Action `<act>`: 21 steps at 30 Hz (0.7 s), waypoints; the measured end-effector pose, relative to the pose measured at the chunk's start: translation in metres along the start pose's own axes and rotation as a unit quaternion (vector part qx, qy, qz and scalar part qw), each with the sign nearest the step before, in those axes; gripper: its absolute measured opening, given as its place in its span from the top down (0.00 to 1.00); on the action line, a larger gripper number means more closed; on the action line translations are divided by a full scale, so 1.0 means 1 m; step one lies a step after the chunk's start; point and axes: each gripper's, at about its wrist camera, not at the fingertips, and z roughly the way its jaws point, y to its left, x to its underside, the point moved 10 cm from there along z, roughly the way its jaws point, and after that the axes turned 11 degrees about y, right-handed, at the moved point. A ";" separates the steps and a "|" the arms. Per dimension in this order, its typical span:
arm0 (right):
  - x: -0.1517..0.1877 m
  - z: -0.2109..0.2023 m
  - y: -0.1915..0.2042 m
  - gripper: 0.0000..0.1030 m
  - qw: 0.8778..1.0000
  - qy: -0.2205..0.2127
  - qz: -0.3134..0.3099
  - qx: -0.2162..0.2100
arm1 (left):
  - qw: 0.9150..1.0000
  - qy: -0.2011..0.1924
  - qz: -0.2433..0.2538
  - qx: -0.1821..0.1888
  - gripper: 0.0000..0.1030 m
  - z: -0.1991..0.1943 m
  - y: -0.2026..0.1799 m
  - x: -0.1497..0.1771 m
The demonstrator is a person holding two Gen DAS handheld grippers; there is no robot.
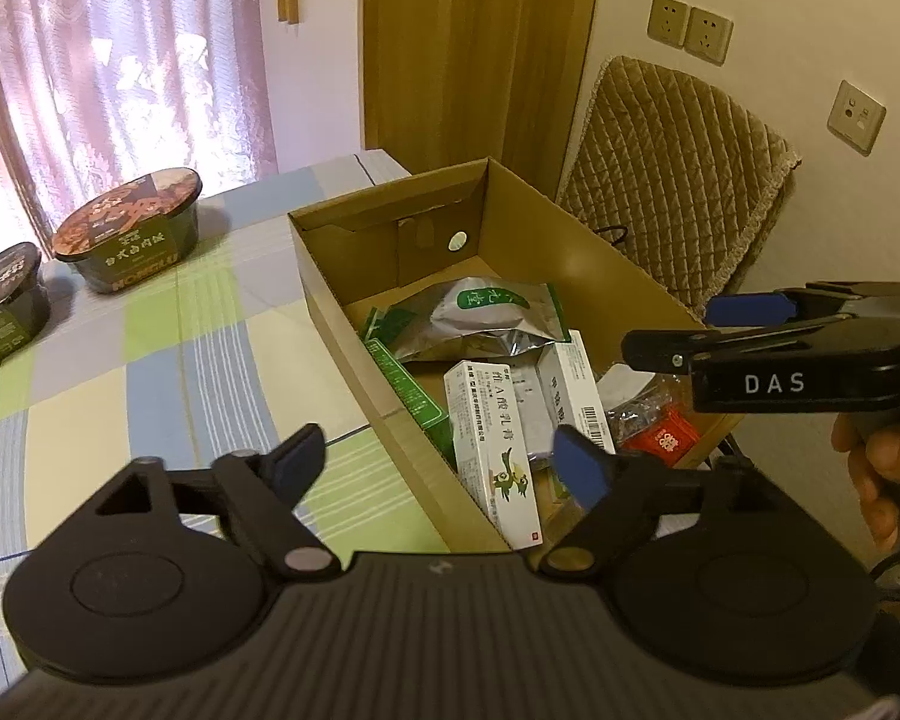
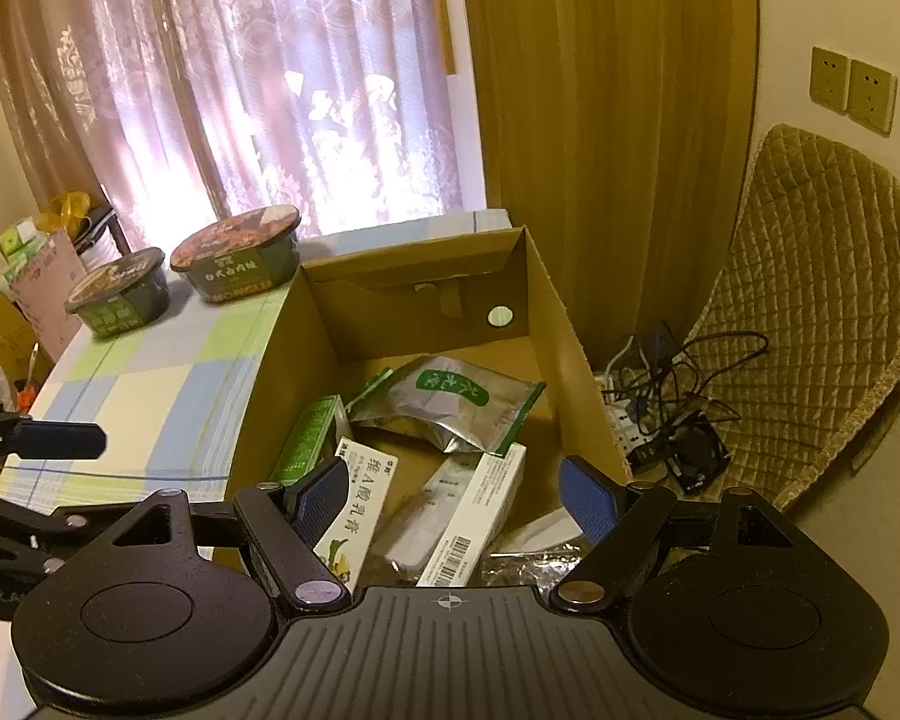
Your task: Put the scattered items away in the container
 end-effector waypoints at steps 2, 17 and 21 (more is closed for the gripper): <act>0.001 -0.004 0.000 0.08 1.000 0.001 0.002 0.003 | 1.000 -0.001 -0.005 -0.003 0.10 -0.004 0.002 0.003; 0.018 -0.053 0.012 0.00 1.000 0.002 0.000 0.015 | 0.997 -0.035 -0.070 0.007 0.01 -0.052 0.002 0.040; 0.028 -0.066 0.019 0.00 1.000 0.007 -0.004 0.022 | 0.996 -0.055 -0.069 0.025 0.01 -0.069 -0.005 0.046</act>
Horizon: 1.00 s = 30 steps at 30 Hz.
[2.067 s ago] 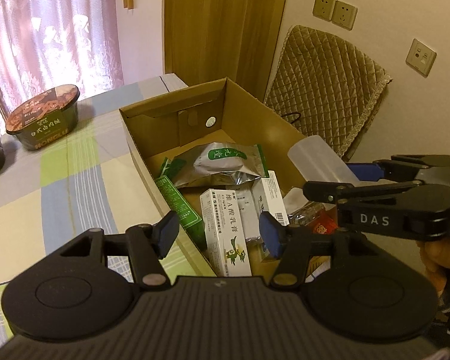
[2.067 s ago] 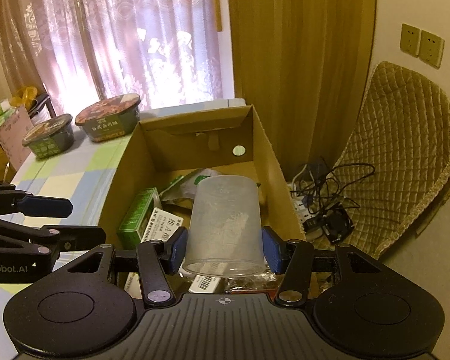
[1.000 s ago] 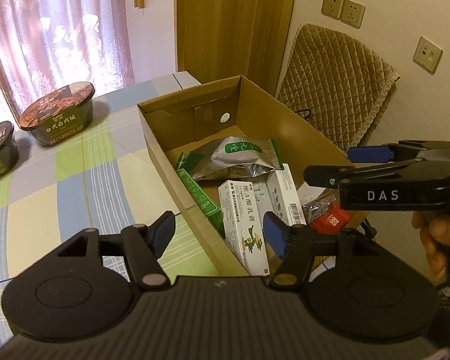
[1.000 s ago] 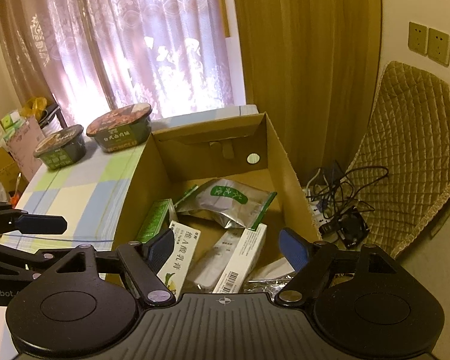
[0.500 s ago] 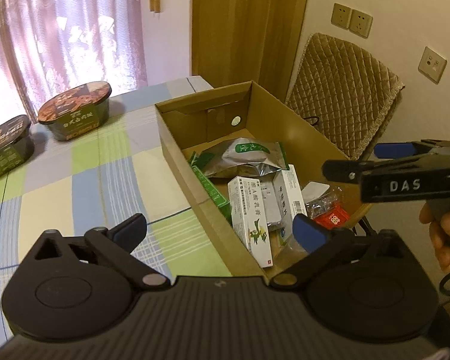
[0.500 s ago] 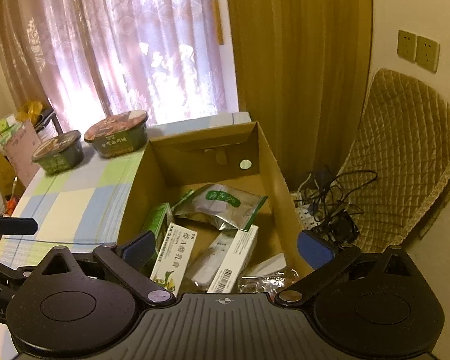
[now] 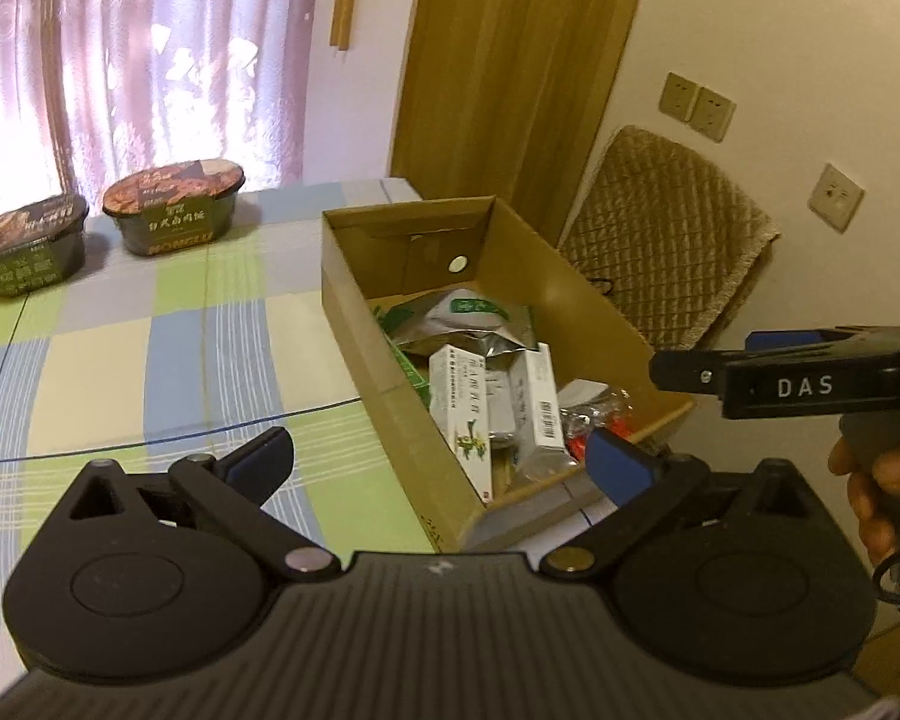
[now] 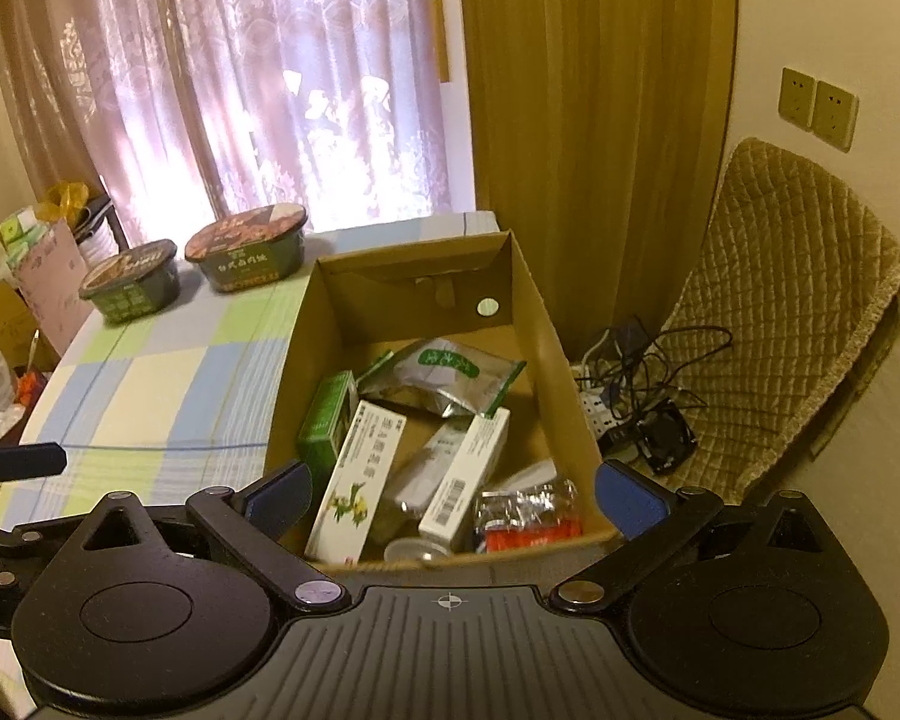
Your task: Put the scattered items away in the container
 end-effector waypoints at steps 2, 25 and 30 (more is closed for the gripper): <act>0.005 -0.007 0.003 0.00 1.000 0.001 -0.002 0.003 | 1.000 -0.006 0.007 0.001 0.01 -0.007 -0.003 0.002; 0.067 -0.075 0.038 0.00 0.999 -0.004 -0.027 0.025 | 0.997 0.006 0.010 -0.070 0.01 -0.061 -0.019 0.063; 0.079 -0.082 0.040 0.00 1.000 0.001 -0.020 0.024 | 0.998 0.008 -0.012 -0.053 0.01 -0.069 -0.012 0.075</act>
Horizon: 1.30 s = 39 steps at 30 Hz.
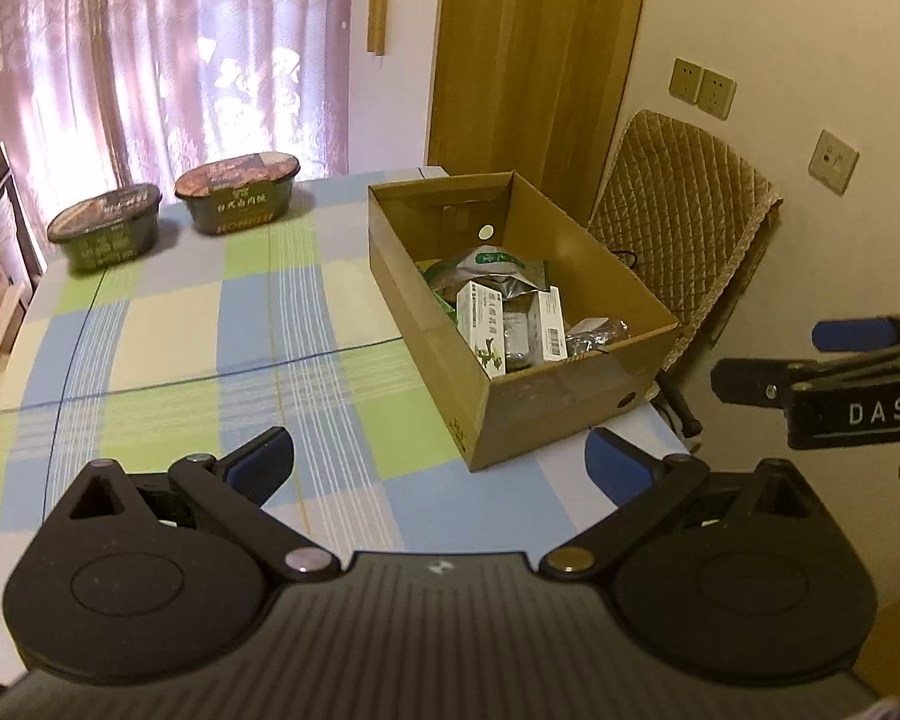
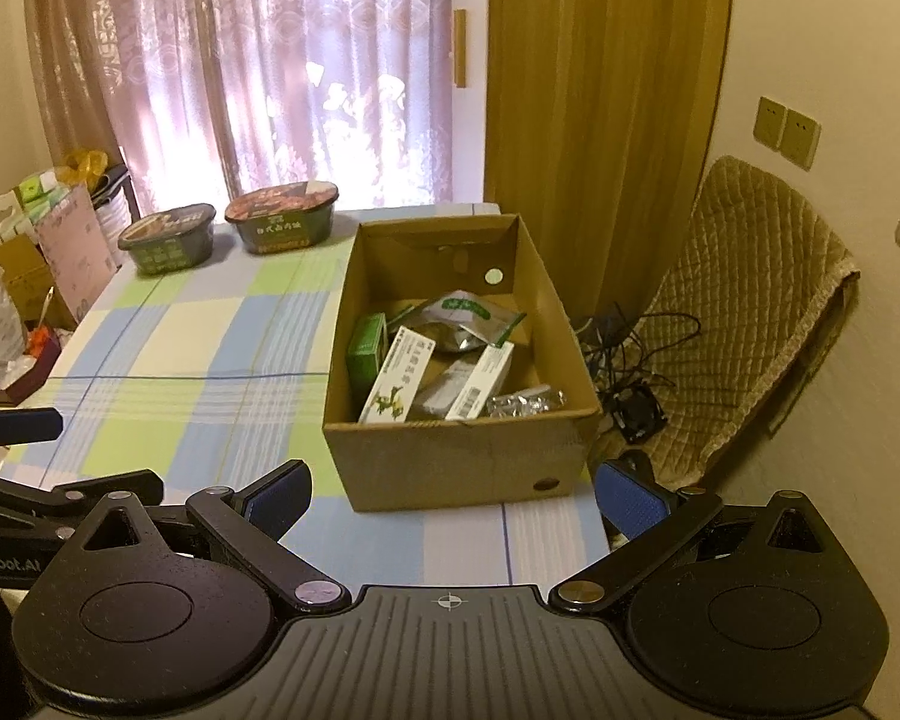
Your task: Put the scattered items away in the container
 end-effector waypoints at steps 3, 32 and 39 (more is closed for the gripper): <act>0.008 -0.004 0.001 0.00 1.000 0.003 0.003 0.005 | 1.000 -0.004 -0.010 0.004 0.01 -0.007 0.004 0.004; 0.034 -0.011 0.010 0.00 0.999 0.029 0.028 -0.006 | 0.999 0.035 -0.031 -0.010 0.01 -0.006 0.012 0.036; 0.035 -0.007 0.014 0.00 0.999 0.032 0.023 -0.006 | 0.999 0.035 -0.036 -0.014 0.01 -0.004 0.015 0.036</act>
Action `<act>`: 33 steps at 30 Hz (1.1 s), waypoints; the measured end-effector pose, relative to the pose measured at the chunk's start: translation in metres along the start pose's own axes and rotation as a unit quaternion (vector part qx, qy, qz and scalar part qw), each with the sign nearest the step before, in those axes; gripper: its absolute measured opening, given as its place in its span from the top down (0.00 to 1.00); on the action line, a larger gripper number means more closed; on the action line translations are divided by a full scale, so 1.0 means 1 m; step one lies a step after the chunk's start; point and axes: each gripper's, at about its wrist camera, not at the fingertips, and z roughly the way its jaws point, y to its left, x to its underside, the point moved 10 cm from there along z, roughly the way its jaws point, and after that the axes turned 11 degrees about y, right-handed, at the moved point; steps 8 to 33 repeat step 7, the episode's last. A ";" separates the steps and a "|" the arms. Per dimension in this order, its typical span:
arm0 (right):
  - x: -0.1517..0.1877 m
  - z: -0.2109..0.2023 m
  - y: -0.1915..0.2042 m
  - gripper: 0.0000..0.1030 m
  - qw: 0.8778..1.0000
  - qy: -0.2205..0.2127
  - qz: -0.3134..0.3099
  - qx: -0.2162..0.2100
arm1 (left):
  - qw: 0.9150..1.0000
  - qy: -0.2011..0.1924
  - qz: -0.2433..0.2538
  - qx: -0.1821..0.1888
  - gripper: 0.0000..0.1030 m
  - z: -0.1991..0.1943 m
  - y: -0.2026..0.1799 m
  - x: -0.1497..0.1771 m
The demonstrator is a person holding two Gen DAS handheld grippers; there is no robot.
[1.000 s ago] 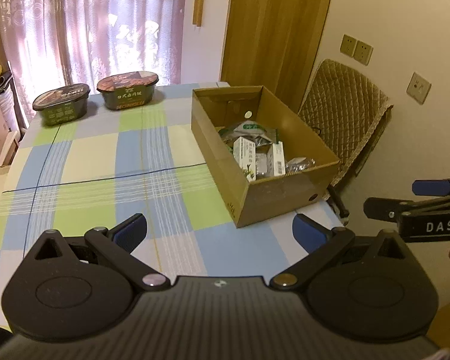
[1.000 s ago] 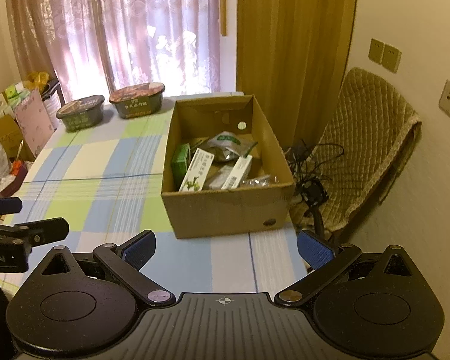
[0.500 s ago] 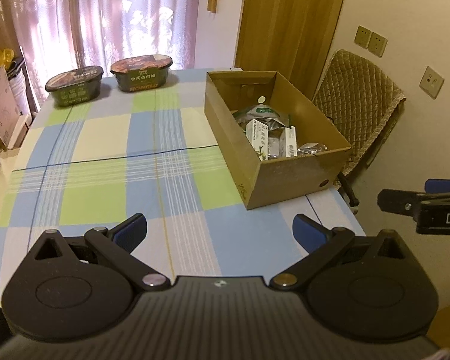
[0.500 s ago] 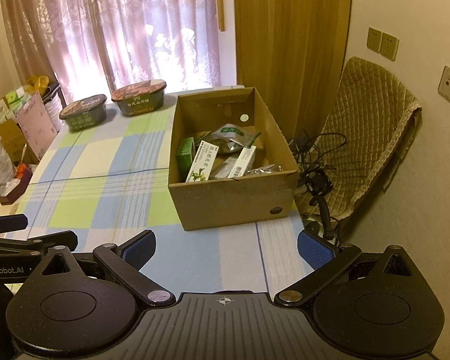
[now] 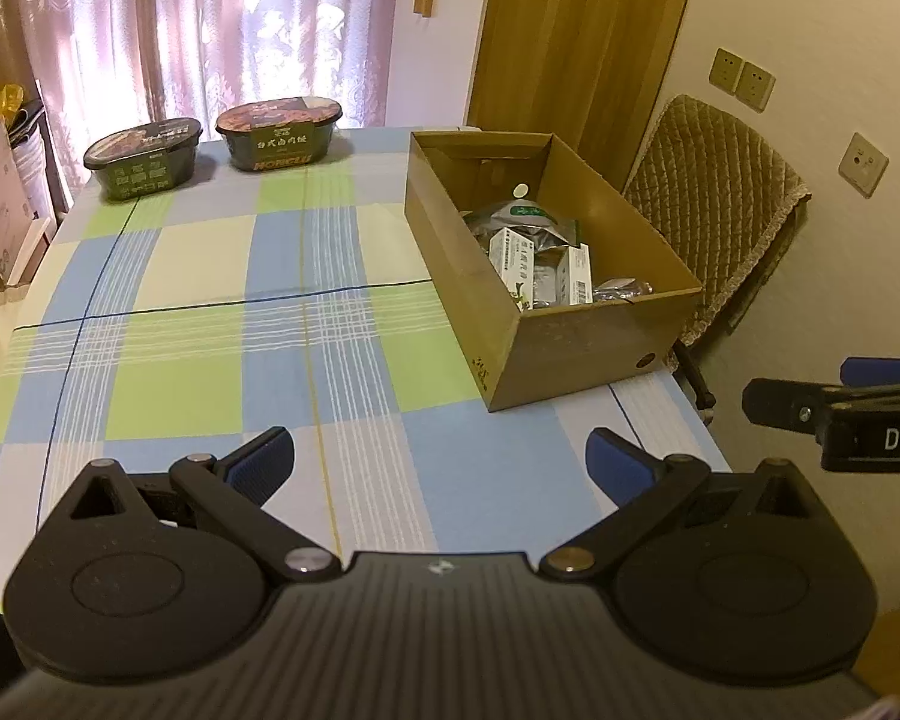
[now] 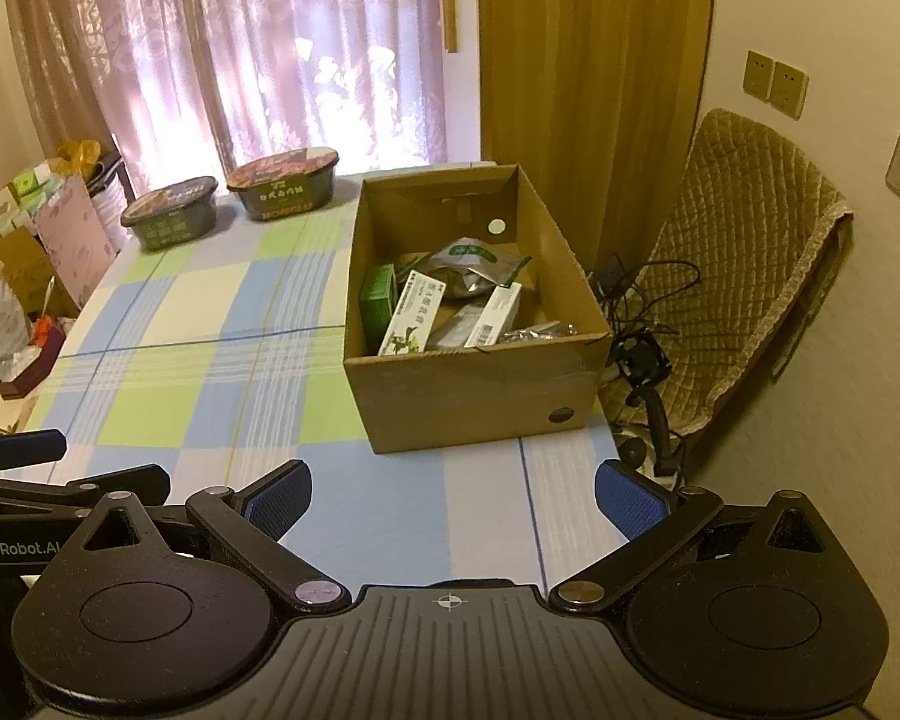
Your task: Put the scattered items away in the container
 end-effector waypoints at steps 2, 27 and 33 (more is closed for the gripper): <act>0.000 0.002 0.000 0.00 1.000 0.002 0.000 -0.001 | 1.000 0.001 -0.001 -0.003 0.01 0.001 0.001 0.001; 0.002 0.006 0.001 0.00 1.000 0.006 0.000 -0.002 | 1.000 -0.006 -0.003 -0.002 0.01 0.002 0.003 0.002; 0.002 0.006 0.001 0.00 1.000 0.006 0.000 -0.002 | 1.000 -0.006 -0.003 -0.002 0.01 0.002 0.003 0.002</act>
